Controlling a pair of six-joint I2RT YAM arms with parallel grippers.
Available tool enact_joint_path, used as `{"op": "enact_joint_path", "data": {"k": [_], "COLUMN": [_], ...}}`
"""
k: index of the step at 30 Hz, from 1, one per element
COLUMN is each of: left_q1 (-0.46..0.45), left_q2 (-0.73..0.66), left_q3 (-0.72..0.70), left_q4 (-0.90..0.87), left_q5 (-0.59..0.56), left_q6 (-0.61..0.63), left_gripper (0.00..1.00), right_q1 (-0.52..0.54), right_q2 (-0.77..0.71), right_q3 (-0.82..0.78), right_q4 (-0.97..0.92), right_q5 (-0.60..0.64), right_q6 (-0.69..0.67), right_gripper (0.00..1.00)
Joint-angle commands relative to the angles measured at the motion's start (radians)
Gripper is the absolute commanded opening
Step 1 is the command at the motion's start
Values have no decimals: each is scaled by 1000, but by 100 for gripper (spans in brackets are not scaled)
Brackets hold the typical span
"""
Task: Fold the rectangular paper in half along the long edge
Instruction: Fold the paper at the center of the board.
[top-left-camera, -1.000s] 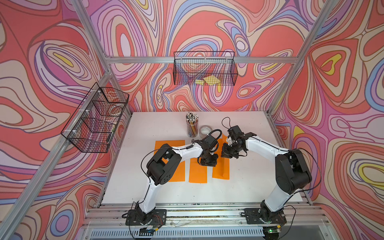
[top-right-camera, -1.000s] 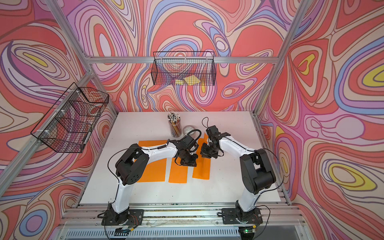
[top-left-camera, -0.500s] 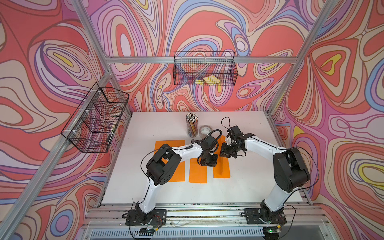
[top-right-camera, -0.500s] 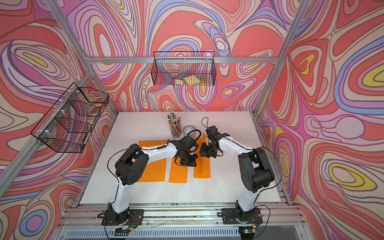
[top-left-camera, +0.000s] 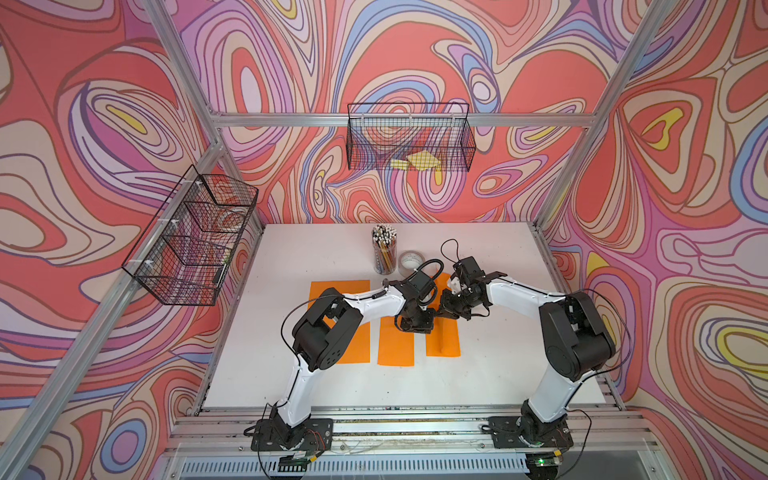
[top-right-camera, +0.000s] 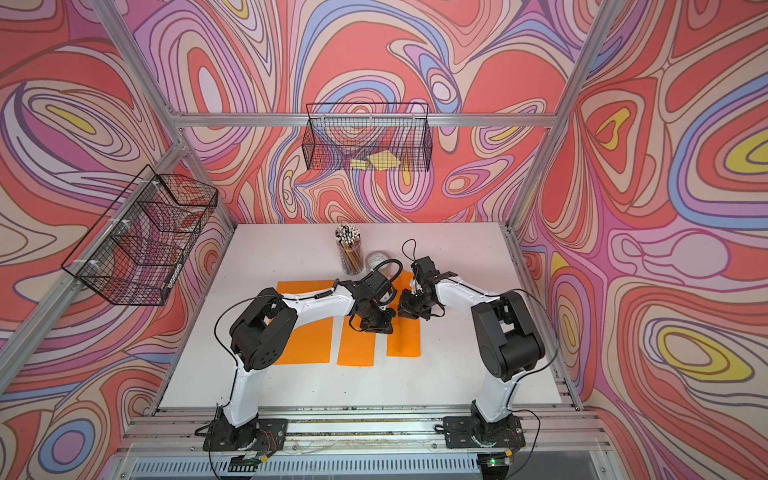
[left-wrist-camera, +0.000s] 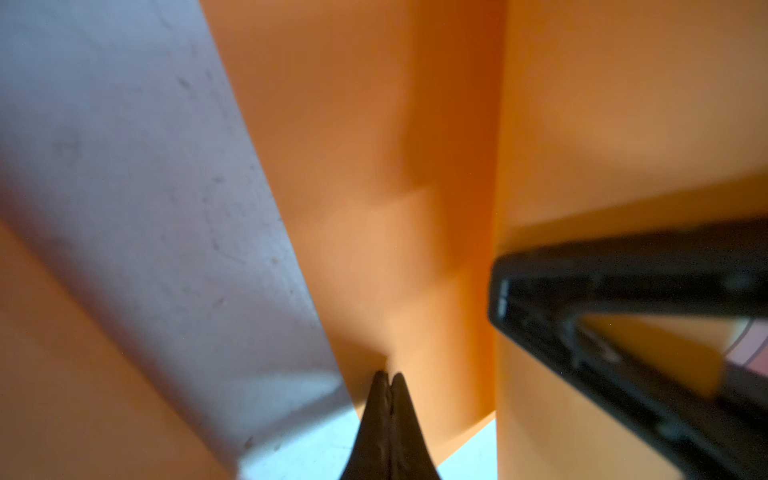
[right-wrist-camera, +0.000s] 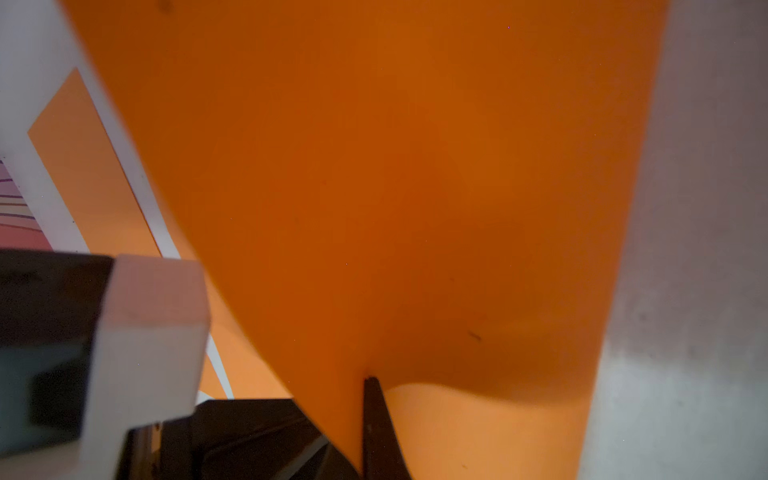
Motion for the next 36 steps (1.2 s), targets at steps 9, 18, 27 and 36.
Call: {"op": "enact_joint_path", "data": {"k": [9, 18, 27, 36], "left_q1": [2, 3, 4, 4], "left_q2": [-6, -1, -2, -4], "left_q3": [-43, -49, -56, -54], "left_q4": [-92, -87, -85, -91], "left_q5": [-54, -50, -51, -53], "left_q6": [-11, -16, -16, -16], "left_gripper": [0, 0, 0, 0], "right_q1": [4, 4, 4, 12], "right_q2": [44, 17, 37, 77], "right_q3": [-44, -54, -52, -54], "right_q4": [86, 133, 165, 148], "right_q5": [-34, -51, -68, -64], "right_q6": [15, 45, 66, 53], "right_gripper": [3, 3, 4, 6]}}
